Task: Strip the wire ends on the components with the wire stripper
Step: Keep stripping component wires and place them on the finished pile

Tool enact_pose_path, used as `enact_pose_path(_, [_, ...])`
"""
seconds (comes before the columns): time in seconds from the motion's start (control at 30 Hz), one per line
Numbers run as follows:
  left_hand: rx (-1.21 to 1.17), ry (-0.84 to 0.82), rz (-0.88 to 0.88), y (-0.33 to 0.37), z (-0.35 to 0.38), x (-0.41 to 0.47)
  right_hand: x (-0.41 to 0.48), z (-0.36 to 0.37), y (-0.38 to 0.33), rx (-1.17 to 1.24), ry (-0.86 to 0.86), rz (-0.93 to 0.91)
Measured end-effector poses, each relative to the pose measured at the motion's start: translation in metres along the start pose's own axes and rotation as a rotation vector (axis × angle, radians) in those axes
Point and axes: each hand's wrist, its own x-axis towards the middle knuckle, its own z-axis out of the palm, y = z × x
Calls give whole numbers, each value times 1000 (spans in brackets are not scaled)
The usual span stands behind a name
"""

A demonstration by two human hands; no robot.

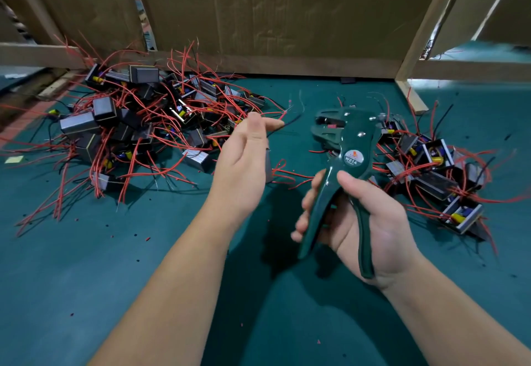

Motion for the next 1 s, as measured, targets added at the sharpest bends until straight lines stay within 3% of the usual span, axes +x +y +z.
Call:
enact_pose_path(0.13, [-430, -30, -389, 4, 2, 8, 2, -6, 0, -43, -59, -86])
enact_pose_path(0.23, [-620, -234, -477, 11, -3, 6, 1, -6, 5, -135, -112, -49])
enact_pose_path(0.3, [-550, -338, -449, 11, -1, 1, 2, -4, 9, -201, -103, 1])
enact_pose_path(0.5, [-348, -382, -361, 4, 1, 2, 0, -10, 4, -173, -116, -6])
enact_pose_path(0.6, [-268, -303, -311, 1, 9, 0, -2, -10, 2, -169, -181, 0])
enact_pose_path(0.77, [-175, -206, -276, -12, 12, 7, 2, -10, 2, -205, -25, -20])
enact_pose_path(0.83, [-64, -124, -53, -12, 6, 3, 3, -9, -1, -171, 65, -124])
enact_pose_path(0.93, [317, 201, 543, -9, -10, 1, 4, -13, -11, -122, 184, -342])
enact_pose_path(1.0, [476, 414, 679, -8, -20, 4, 3, -19, -17, -128, 279, -393])
